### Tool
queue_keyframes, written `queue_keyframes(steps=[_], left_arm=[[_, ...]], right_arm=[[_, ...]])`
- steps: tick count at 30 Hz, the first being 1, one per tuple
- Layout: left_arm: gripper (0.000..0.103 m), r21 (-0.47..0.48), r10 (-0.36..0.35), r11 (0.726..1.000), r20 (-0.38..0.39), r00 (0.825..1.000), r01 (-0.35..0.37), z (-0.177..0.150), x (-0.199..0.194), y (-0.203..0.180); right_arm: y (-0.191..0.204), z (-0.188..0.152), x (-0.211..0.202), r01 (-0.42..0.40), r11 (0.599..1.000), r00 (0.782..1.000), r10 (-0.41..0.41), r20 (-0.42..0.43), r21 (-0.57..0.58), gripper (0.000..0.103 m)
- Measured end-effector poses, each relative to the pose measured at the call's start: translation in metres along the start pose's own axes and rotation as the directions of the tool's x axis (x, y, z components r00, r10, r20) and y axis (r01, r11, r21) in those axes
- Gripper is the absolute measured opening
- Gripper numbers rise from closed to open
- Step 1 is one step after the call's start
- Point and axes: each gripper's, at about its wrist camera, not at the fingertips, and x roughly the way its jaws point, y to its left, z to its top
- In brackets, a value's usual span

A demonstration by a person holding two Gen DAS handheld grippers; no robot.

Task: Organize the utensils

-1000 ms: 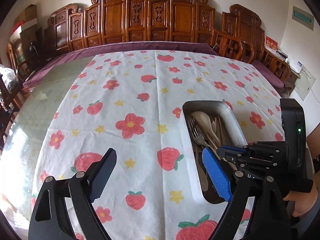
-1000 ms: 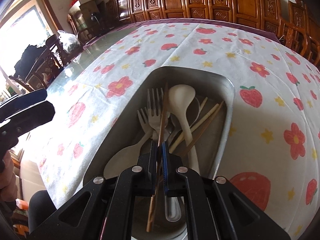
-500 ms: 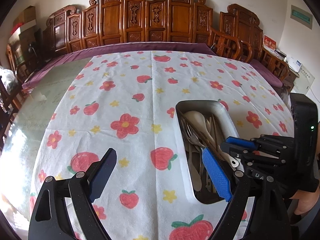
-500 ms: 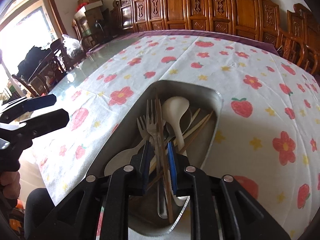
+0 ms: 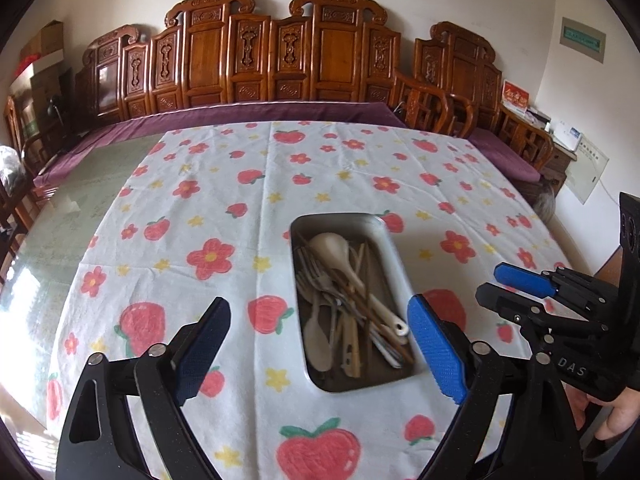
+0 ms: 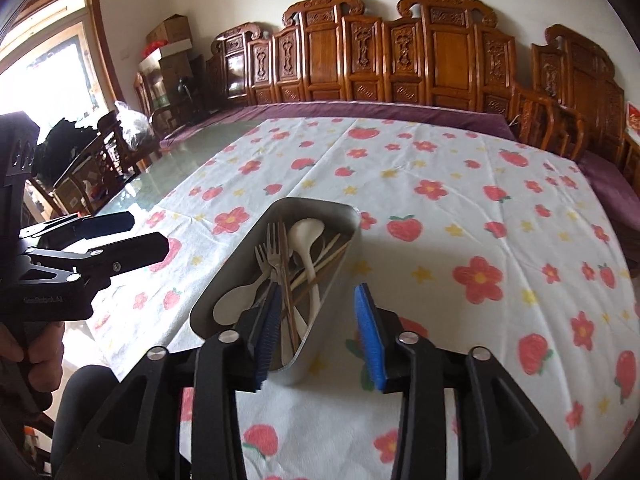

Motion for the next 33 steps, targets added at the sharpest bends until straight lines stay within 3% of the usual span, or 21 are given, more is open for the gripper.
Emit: queue_keyframes(steps=[3,5,8,15,19,26,33], left_arm=[[0.095,0.010,-0.011,1.000,0.014,1.000,0.010,-0.003,-0.012,-0.013],[0.095,0.012,-0.013,1.000,0.011,1.000,0.013,-0.007,-0.019,-0.021],[0.095,0.008,-0.017,1.000,0.009,1.000,0.017,-0.014,-0.027,-0.030],[0.095,0.011,-0.025,1.000,0.004,1.000,0.025,-0.030,-0.044,-0.049],[0.095,0.029,0.006,1.000,0.023,1.000,-0.006,-0.030,-0.056,-0.059],[0.095,0.047,0.014,0.999,0.122,0.992,-0.020,-0.014,-0.102,-0.076],[0.095,0.048,0.026,0.998,0.242,0.970,-0.039,-0.002,-0.155,-0.088]], right_arm=[[-0.002,-0.005,-0.025,0.041,0.999,0.999,-0.041,0.031,0.010,0.068],[-0.006,-0.008,-0.040,0.068,0.997,0.996,-0.069,0.053,0.023,0.086],[-0.010,-0.015,-0.061,0.101,0.994,0.992,-0.104,0.069,0.043,0.096],[-0.022,-0.030,-0.092,0.141,0.987,0.987,-0.146,0.070,0.072,0.100],[-0.031,-0.032,-0.114,0.164,0.981,0.978,-0.176,0.110,0.102,0.100],[-0.028,-0.020,-0.161,0.185,0.974,0.950,-0.213,0.230,0.134,0.100],[-0.015,-0.009,-0.206,0.204,0.971,0.912,-0.236,0.335,0.127,0.100]])
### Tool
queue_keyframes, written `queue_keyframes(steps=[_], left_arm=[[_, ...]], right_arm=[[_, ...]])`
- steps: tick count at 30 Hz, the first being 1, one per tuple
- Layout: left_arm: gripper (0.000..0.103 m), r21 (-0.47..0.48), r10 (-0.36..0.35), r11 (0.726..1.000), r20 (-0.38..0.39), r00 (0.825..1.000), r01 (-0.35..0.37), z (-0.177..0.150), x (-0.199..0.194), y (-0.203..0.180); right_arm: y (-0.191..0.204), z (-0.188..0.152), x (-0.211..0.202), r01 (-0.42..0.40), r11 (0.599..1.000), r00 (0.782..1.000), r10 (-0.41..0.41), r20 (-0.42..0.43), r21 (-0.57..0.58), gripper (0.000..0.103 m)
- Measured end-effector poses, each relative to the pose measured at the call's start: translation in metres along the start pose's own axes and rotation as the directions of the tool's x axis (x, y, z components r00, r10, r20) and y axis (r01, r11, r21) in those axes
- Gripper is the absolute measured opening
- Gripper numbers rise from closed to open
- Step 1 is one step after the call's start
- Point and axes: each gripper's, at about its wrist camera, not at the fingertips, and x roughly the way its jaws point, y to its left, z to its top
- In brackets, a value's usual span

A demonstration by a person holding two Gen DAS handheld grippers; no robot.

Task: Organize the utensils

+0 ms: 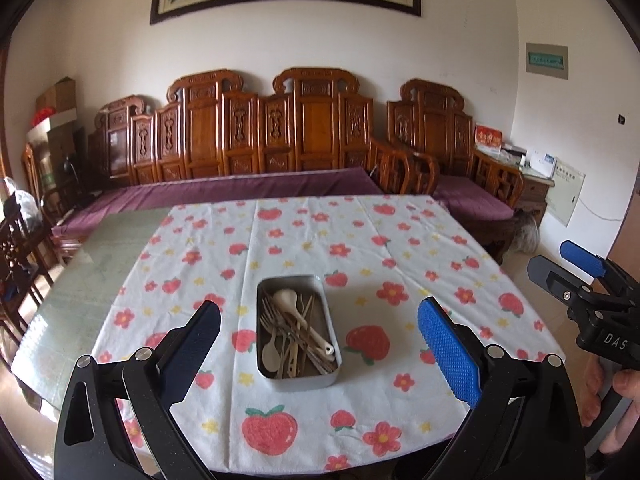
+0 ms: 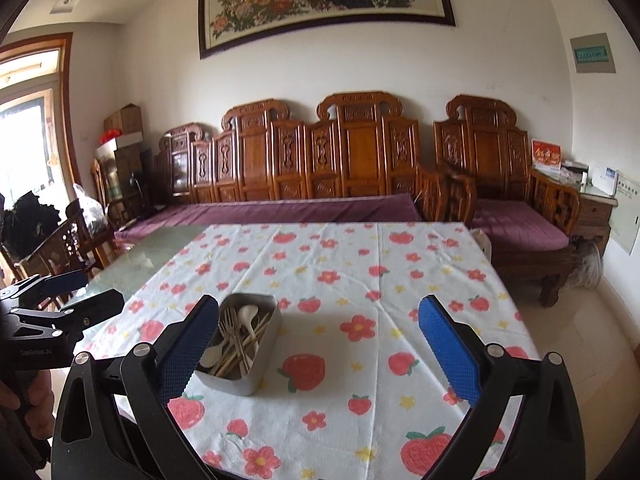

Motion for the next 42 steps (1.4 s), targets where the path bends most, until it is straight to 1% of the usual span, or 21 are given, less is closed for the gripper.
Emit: queue_keyframes(steps=[3,7,10,23,42], left_arm=[[0.095,-0.005,0.011,1.000,0.038,0.999,-0.011,0.005,-0.016,-0.002],[0.095,-0.013,0.014,1.000,0.077,0.997,-0.013,0.009,-0.032,-0.003],[0.095,-0.015,0.018,1.000,0.090,0.996,-0.017,0.008,-0.037,-0.003],[0.095,-0.034,0.019,0.999,0.089,0.996,-0.016,0.005,-0.036,0.000],[0.095,-0.036,0.009,0.999,0.091,0.996,-0.006,0.002,-0.038,-0.002]], right_arm=[[0.002,0.006,-0.015,0.008,1.000,0.999,-0.008,0.041,-0.010,0.100],[0.003,0.009,-0.029,0.016,1.000,0.997,-0.015,0.069,-0.017,0.100],[0.004,0.009,-0.035,0.024,1.000,0.997,-0.022,0.078,-0.016,0.100],[0.005,0.009,-0.037,0.024,1.000,0.997,-0.022,0.078,-0.017,0.100],[0.006,0.008,-0.036,0.018,1.000,0.997,-0.016,0.072,-0.019,0.100]])
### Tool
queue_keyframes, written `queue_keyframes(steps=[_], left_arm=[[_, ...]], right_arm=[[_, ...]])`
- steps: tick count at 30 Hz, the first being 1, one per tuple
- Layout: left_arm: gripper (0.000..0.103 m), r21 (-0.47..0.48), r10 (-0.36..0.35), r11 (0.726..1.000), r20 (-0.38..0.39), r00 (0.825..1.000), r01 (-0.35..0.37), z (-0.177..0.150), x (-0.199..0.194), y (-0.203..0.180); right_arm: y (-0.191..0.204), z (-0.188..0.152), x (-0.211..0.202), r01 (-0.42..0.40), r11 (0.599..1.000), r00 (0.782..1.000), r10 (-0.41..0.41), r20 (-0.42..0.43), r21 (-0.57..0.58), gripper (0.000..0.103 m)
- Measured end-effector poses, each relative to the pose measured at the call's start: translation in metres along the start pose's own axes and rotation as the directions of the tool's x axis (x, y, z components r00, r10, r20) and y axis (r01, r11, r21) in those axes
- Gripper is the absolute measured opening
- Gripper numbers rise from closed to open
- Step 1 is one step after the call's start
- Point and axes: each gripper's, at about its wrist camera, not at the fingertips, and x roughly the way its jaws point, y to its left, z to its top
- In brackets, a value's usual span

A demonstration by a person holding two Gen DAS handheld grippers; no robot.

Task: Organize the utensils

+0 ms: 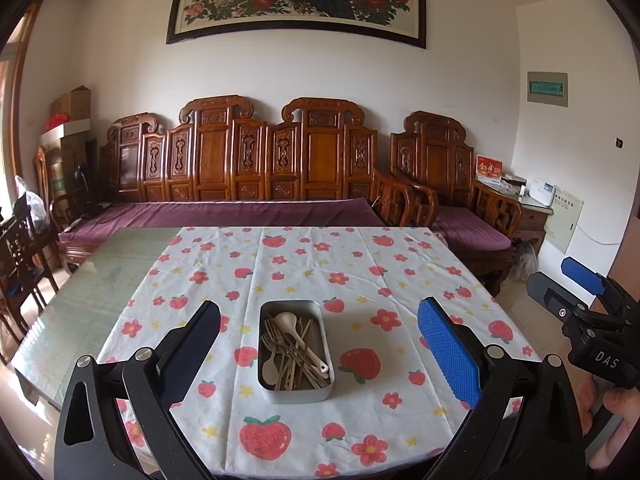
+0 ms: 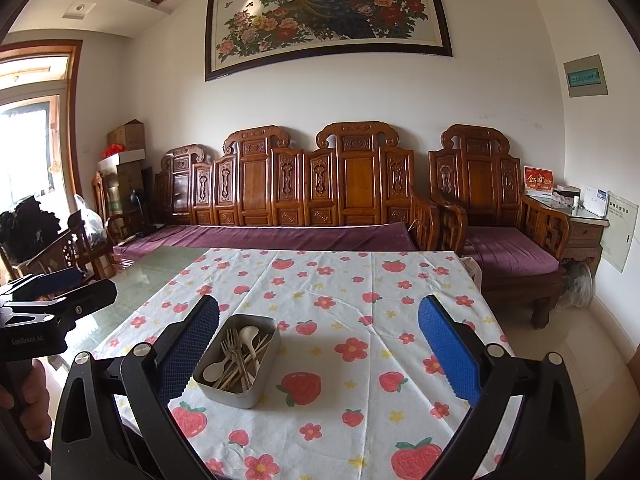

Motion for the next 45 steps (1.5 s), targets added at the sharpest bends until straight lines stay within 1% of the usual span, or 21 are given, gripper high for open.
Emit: queue_keyframes(steps=[45], left_arm=[[0.095,0.011,-0.004,1.000,0.016,1.000,0.004,0.0022,-0.0076,-0.0073]], right_arm=[[-0.0004,0.0049,0.0037,-0.004,1.000,1.000,0.004,0.003,-0.002,0.100]])
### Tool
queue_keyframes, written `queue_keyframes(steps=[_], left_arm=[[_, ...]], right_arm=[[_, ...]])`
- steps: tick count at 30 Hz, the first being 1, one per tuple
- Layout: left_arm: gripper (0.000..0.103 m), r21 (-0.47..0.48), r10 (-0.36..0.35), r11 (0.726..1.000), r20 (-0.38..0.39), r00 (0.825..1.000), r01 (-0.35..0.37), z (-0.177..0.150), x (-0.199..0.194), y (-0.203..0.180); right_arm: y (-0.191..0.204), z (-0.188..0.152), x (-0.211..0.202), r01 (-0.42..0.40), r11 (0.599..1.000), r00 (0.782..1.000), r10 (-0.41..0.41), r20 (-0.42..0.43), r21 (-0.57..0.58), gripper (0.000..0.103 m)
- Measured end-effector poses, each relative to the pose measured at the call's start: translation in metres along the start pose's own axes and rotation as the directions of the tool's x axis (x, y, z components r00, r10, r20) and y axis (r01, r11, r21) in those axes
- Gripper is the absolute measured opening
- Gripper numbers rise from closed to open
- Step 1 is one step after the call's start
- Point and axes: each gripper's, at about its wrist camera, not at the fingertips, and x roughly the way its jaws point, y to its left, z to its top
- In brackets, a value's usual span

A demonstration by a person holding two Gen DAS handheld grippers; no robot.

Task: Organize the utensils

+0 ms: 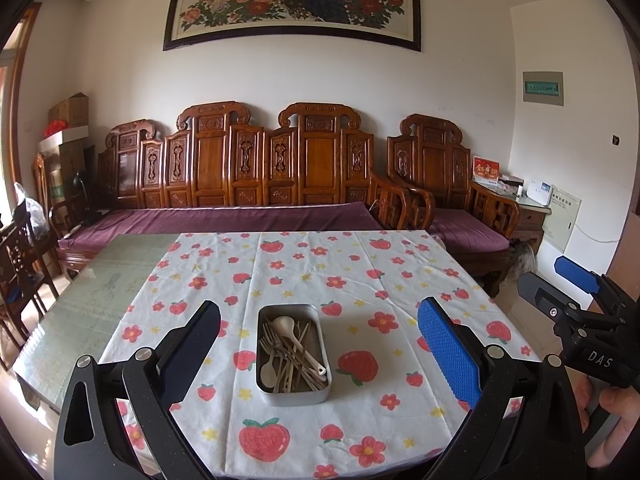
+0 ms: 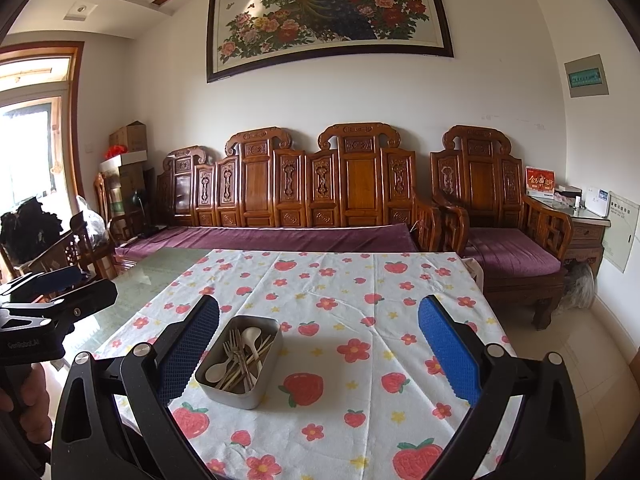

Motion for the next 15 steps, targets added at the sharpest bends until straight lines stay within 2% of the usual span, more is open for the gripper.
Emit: queue_keyframes(steps=[15], left_arm=[[0.095,0.003,0.005,1.000,0.000,1.000,-0.005,0.0014,-0.0018,-0.0008]], right_arm=[[0.0017,0.0006,-0.0006,-0.003,1.000,1.000,0.003,0.001,0.002,0.100]])
